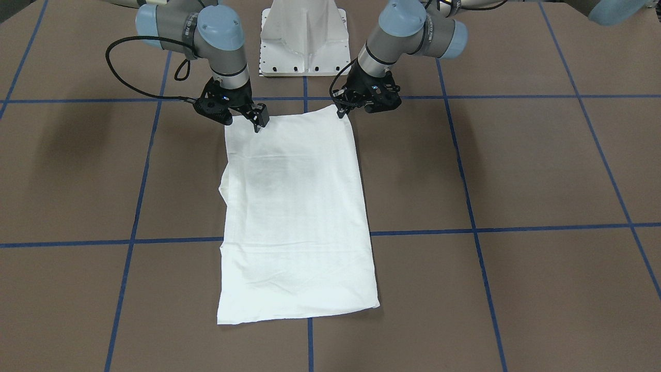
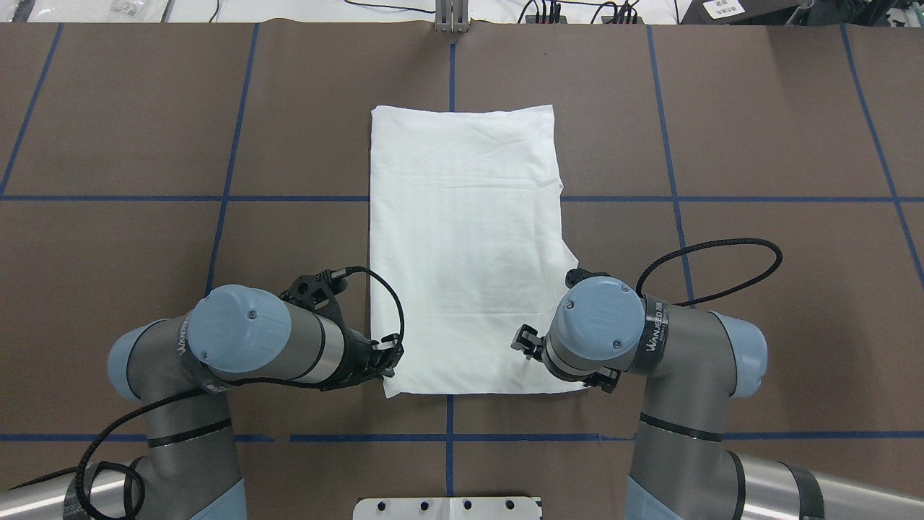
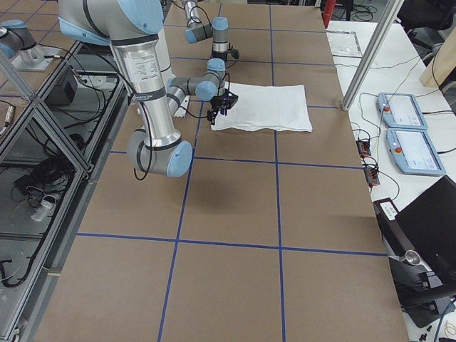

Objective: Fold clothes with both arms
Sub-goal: 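Close both grippers on the shirt's near corners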

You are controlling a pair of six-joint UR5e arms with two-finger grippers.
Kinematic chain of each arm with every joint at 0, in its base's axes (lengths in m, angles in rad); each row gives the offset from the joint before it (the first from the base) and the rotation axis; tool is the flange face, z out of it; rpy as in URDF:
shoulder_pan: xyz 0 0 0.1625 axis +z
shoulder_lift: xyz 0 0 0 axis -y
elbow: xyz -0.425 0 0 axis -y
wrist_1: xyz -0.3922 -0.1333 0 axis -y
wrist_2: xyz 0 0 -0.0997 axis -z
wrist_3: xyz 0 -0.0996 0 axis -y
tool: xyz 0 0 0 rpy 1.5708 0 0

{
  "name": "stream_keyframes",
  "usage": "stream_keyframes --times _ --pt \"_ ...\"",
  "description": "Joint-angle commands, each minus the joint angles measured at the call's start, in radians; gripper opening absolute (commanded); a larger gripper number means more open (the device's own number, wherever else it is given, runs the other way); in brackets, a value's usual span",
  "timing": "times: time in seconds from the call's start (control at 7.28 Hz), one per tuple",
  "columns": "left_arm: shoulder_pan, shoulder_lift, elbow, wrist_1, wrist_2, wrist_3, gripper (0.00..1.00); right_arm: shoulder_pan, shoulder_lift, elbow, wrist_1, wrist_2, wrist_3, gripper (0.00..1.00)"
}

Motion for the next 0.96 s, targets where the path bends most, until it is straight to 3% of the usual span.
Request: stream_keyframes --times 0.0,0.82 --pt "-0.001 0.000 0.000 0.000 0.000 0.000 0.00 -0.006 0.014 -0.025 0.000 -0.001 0.001 1.00" --pt "0.002 -0.002 0.003 -0.002 0.000 0.000 0.00 -0.038 -0.002 -0.021 0.000 -0.004 0.007 1.00"
